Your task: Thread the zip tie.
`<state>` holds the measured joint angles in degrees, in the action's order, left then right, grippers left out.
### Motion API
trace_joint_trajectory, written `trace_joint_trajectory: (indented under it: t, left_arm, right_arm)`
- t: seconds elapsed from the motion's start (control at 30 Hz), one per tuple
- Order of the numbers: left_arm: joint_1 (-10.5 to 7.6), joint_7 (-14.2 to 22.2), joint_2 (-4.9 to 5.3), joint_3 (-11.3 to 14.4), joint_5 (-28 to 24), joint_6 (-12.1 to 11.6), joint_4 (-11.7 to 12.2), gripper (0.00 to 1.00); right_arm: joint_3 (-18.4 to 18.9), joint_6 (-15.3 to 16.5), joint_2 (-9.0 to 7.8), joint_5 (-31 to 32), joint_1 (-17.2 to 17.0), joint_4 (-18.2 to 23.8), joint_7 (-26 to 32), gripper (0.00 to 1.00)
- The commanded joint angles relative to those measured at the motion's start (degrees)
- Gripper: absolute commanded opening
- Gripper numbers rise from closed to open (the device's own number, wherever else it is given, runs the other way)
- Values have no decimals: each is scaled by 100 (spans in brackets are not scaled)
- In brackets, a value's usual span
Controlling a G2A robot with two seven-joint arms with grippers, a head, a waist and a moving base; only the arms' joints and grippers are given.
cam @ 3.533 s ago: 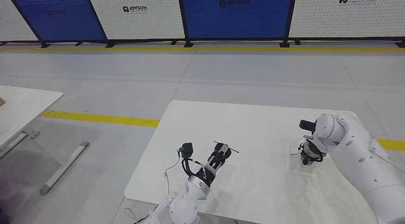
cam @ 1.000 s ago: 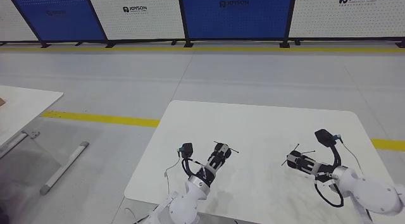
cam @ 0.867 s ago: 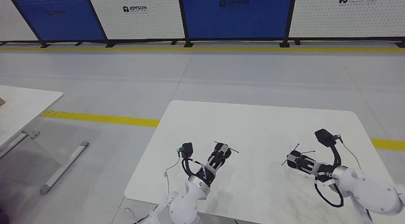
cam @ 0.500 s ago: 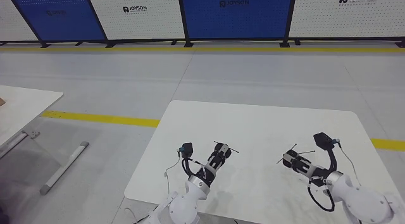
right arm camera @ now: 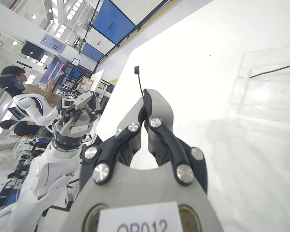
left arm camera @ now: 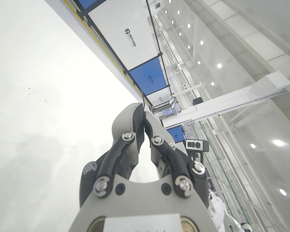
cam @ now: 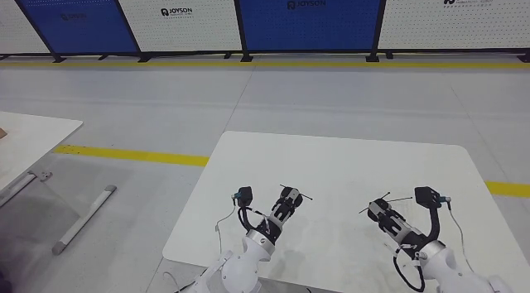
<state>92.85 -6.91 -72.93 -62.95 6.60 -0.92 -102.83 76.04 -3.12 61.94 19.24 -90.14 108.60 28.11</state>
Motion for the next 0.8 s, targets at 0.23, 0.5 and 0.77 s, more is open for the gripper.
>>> trace_joint_trajectory:
  t: [0.23,0.5,0.77]
  left_arm:
    - [-345,263,-66,544,592,574,58,0]
    - [-364,290,-76,568,499,577,55,0]
    - [-307,-98,-126,662,311,379,26,0]
  right_arm:
    - [0,0,0,0,0,0,0,0]
    - [0,0,0,0,0,0,0,0]
    - [-302,285,101,-578,33,-114,-504,0]
